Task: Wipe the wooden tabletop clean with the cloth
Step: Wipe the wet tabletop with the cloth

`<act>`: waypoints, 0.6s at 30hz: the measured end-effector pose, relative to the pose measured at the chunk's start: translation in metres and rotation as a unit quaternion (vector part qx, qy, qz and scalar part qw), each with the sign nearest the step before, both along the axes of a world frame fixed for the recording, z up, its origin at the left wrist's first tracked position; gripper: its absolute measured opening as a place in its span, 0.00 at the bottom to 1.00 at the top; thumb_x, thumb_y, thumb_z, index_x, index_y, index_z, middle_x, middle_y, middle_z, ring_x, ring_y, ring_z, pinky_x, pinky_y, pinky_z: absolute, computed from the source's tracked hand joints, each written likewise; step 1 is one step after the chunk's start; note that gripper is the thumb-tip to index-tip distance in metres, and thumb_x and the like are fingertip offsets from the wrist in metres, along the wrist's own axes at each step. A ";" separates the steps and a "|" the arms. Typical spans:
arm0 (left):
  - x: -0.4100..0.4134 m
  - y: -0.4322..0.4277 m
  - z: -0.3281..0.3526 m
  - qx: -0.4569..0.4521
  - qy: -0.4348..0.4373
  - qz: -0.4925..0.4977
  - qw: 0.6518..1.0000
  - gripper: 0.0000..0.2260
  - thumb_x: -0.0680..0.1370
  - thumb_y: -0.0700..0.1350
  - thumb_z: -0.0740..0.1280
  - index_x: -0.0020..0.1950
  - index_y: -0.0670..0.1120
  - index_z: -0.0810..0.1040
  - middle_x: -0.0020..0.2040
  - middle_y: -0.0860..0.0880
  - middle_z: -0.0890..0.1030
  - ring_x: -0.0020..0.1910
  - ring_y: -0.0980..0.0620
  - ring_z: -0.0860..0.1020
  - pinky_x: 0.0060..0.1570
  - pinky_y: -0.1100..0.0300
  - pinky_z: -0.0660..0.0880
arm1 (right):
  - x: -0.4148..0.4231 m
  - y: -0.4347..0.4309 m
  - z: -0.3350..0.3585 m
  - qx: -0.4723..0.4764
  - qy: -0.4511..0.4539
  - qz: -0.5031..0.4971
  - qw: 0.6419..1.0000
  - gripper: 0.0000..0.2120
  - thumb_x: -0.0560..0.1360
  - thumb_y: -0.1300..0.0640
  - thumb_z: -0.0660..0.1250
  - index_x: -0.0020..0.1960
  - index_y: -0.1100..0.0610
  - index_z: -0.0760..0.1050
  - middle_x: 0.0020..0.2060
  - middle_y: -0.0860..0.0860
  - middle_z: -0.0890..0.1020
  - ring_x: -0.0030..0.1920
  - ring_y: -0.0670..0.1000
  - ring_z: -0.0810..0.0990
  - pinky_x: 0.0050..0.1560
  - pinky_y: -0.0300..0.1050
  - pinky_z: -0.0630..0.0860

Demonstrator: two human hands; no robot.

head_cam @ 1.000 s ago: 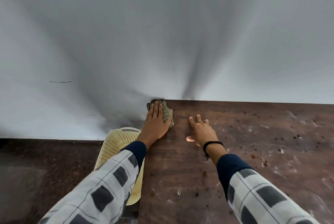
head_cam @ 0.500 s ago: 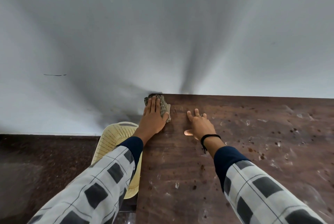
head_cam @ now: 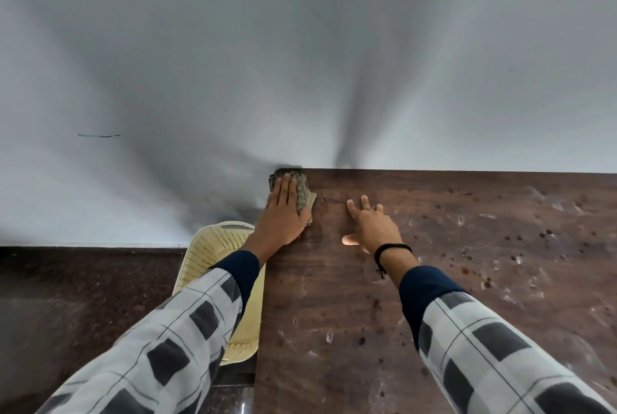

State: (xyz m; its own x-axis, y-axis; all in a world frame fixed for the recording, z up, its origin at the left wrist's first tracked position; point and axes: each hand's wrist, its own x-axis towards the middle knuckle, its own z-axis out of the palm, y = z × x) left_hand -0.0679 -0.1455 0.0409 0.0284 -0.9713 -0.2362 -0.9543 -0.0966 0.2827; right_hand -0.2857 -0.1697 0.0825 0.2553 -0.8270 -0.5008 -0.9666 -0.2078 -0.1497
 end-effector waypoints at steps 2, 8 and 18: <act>0.000 -0.007 0.002 0.001 0.015 0.011 1.000 0.36 0.84 0.57 0.52 0.80 0.41 0.35 0.81 0.43 0.35 0.80 0.46 0.35 0.76 0.54 0.35 | 0.000 0.000 0.000 0.000 0.001 0.001 1.000 0.45 0.77 0.45 0.72 0.83 0.47 0.48 0.83 0.51 0.47 0.81 0.64 0.50 0.70 0.64 0.71; -0.007 -0.018 0.004 -0.034 0.055 0.073 0.995 0.37 0.83 0.61 0.52 0.81 0.42 0.38 0.82 0.45 0.40 0.81 0.47 0.39 0.77 0.54 0.38 | -0.002 -0.001 0.001 -0.001 0.000 0.000 1.000 0.45 0.77 0.43 0.72 0.83 0.45 0.47 0.83 0.50 0.47 0.81 0.63 0.50 0.69 0.63 0.72; 0.005 -0.005 -0.007 -0.016 0.022 0.016 0.999 0.35 0.83 0.61 0.48 0.81 0.44 0.37 0.82 0.45 0.38 0.80 0.47 0.37 0.79 0.51 0.40 | -0.001 0.002 0.006 0.005 0.000 -0.002 1.000 0.45 0.77 0.44 0.72 0.83 0.46 0.48 0.83 0.50 0.47 0.81 0.63 0.50 0.70 0.64 0.71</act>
State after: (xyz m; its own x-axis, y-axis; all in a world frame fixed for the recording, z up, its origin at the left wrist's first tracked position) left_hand -0.0628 -0.1503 0.0344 0.0504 -0.9772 -0.2061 -0.9375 -0.1174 0.3276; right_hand -0.2870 -0.1675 0.0889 0.2520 -0.8232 -0.5088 -0.9675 -0.2027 -0.1513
